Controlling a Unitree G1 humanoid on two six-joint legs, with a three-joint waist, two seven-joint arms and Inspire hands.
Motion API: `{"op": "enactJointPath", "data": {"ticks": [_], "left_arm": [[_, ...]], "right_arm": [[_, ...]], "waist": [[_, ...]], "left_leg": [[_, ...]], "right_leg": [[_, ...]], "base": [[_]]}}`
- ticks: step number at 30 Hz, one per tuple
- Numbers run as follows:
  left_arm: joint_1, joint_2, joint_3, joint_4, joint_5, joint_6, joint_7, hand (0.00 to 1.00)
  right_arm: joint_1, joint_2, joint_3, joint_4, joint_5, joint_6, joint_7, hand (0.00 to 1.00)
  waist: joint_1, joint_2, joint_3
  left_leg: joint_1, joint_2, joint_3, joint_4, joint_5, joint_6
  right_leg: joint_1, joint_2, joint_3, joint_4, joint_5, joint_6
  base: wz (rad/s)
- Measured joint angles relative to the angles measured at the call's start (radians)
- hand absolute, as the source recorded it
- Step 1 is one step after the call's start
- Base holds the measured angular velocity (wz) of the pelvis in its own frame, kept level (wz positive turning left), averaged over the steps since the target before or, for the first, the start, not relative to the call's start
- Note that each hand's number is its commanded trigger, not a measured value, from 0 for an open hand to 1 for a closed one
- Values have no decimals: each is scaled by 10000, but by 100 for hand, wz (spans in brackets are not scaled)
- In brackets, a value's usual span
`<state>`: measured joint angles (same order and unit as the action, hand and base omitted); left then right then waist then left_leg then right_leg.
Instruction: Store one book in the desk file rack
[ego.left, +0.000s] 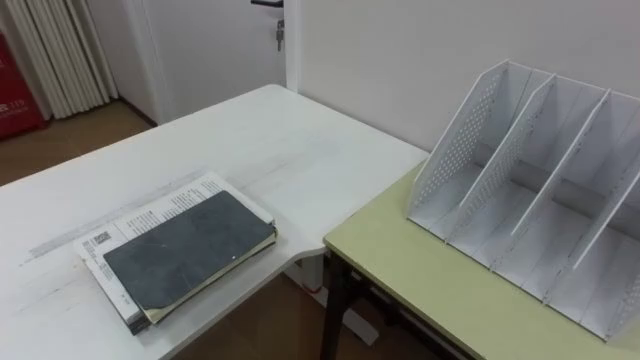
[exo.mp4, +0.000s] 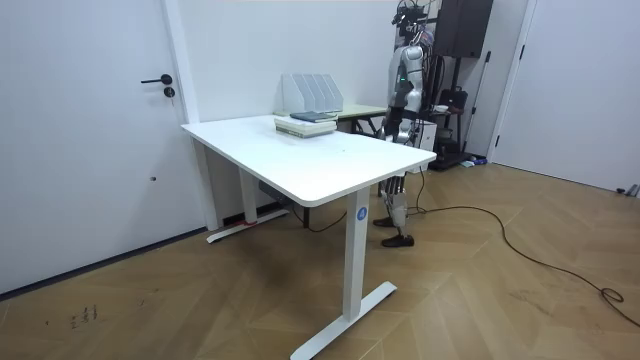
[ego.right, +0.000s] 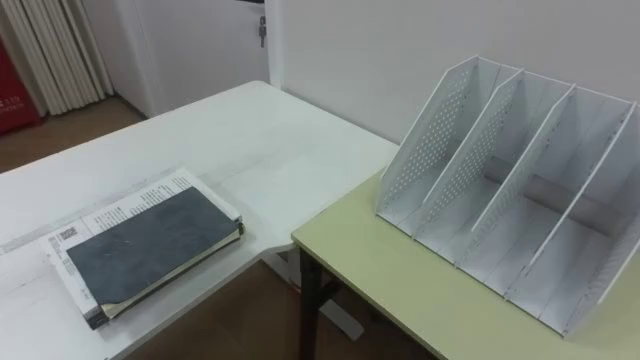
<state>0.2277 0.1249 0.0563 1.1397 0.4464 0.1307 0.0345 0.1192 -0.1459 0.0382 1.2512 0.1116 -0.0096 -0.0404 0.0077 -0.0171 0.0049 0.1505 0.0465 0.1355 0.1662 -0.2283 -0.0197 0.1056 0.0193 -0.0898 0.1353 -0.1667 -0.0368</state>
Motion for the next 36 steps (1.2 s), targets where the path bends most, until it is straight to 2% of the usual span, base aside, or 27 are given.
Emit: {"op": "enactJointPath", "data": {"ticks": [8,13,16,17,18,20,21,23,25,30,36], "left_arm": [[-41,0,0,-15,58,-9,-11,0],[-141,4,7,-36,156,-47,301,0],[-101,23,3,-369,305,-80,369,0],[-101,38,3,-573,414,-129,425,0],[-133,77,-8,-751,532,-224,463,0],[-213,138,-24,-1046,617,-341,511,0],[-231,157,-30,-1337,750,-421,530,0],[-241,155,-88,-1876,942,-589,654,0],[-371,145,-342,-2344,1081,-1023,769,0],[-828,109,-1112,-2402,1106,-1825,921,0],[-837,102,-2060,-3811,2091,-2153,915,0]], "right_arm": [[-2,0,4,-22,-64,1,7,0],[-1,10,0,-51,-88,-17,-46,0],[-2,-15,-2,-87,-215,-35,-8,0],[-6,-32,-7,-90,-326,-43,-5,0],[-18,-35,-11,-104,-481,-104,-5,0],[-50,-33,-5,-104,-530,-163,0,0],[-66,-34,25,-105,-540,-227,-2,0],[-103,-35,140,-104,-578,-334,-1,0],[-122,-32,153,-103,-670,-547,1,0],[-214,-20,216,-110,-809,-1054,110,0],[-336,-108,155,-84,-872,-1241,446,0]], "waist": [[-4,-9,5],[-15,8,-7],[-45,-15,6],[-46,-73,39],[-57,-27,14],[-85,-79,32],[-84,-6,-10],[-92,-24,3],[-136,-15,3],[-359,-2,27],[-666,54,25]], "left_leg": [[-45,-13,25,0,0,0],[-15,-23,25,1,0,0],[-25,-24,35,-2,0,0],[-27,-24,41,-5,0,0],[-44,-23,40,-3,0,0],[-75,-23,32,-5,1,1],[-84,-24,17,-5,0,1],[-85,-28,-5,-16,1,2],[-87,-54,-27,-20,2,3],[-46,-83,-2,-60,2,3],[-180,-78,22,-73,3,4]], "right_leg": [[-7,-3,-54,0,-11,18],[-14,6,-61,16,-13,21],[-15,-3,-62,9,-14,23],[-20,-7,-63,12,-15,25],[-33,-9,-60,14,-15,25],[-60,-13,-65,22,-15,25],[-73,-12,-29,20,-16,26],[-80,-5,-5,22,-15,31],[-76,12,-17,3,-17,43],[-60,0,-9,-8,-17,61],[-200,6,5,80,-14,63]], "base": [[0],[1],[0],[0],[0],[0],[0],[0],[0],[-5],[-3]]}}
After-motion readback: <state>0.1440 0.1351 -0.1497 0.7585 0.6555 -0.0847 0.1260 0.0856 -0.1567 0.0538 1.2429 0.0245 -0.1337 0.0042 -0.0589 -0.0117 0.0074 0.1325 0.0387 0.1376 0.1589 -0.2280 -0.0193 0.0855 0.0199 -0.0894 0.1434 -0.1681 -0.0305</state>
